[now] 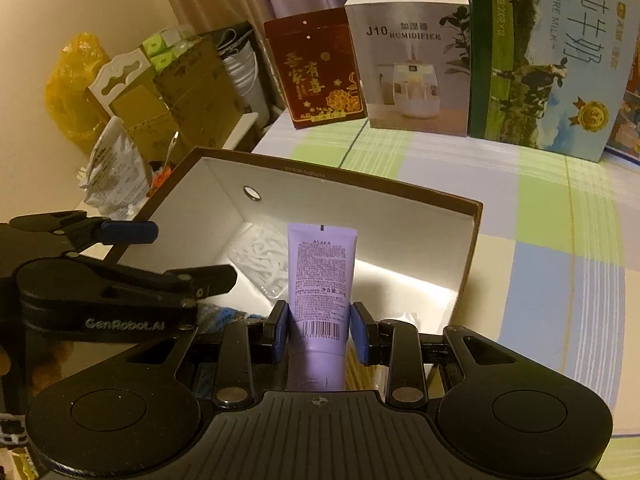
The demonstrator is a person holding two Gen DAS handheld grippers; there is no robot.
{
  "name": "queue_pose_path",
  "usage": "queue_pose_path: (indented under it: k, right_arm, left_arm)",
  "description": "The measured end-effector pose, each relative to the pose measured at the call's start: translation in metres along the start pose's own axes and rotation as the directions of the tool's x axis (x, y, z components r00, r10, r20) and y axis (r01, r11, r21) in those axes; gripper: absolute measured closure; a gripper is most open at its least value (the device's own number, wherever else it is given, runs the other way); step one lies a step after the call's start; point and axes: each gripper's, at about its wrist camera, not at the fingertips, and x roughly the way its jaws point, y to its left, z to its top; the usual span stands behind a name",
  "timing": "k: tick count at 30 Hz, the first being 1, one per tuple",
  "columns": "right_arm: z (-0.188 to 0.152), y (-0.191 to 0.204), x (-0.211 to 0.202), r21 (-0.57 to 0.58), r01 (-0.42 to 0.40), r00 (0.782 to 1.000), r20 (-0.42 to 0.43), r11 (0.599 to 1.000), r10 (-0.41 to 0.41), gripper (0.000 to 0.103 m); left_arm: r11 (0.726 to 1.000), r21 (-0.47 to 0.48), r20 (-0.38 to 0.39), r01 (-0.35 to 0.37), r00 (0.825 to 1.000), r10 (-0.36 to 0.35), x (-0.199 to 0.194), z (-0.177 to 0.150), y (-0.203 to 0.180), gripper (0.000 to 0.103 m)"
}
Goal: Organize objects
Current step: 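Lower and release the floss box with the left tool while the right tool releases the purple tube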
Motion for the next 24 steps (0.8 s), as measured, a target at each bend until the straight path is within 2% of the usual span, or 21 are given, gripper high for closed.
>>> queue_pose_path:
  k: [5,10,18,24]
  right_arm:
    - [0.004,-0.003,0.002,0.019,-0.002,1.000,0.030,1.000,0.002,0.072]
    - [0.003,-0.003,-0.005,0.002,0.000,0.999,0.037,1.000,0.000,0.060]
    - [-0.006,0.006,-0.024,-0.064,0.006,0.998,0.057,0.998,-0.003,0.049]
    - [-0.014,0.013,-0.043,-0.086,0.008,0.997,0.083,0.996,-0.001,0.034]
  left_arm:
    - [1.000,-0.010,-0.002,0.004,1.000,-0.004,-0.005,-0.003,0.003,0.013]
    - [1.000,-0.012,-0.002,0.011,1.000,-0.011,-0.011,-0.007,0.004,0.012]
    - [1.000,-0.009,-0.006,0.029,1.000,-0.029,-0.024,-0.014,0.000,0.011]
    - [0.999,-0.023,-0.005,0.031,0.999,-0.031,-0.039,-0.020,-0.002,0.010]
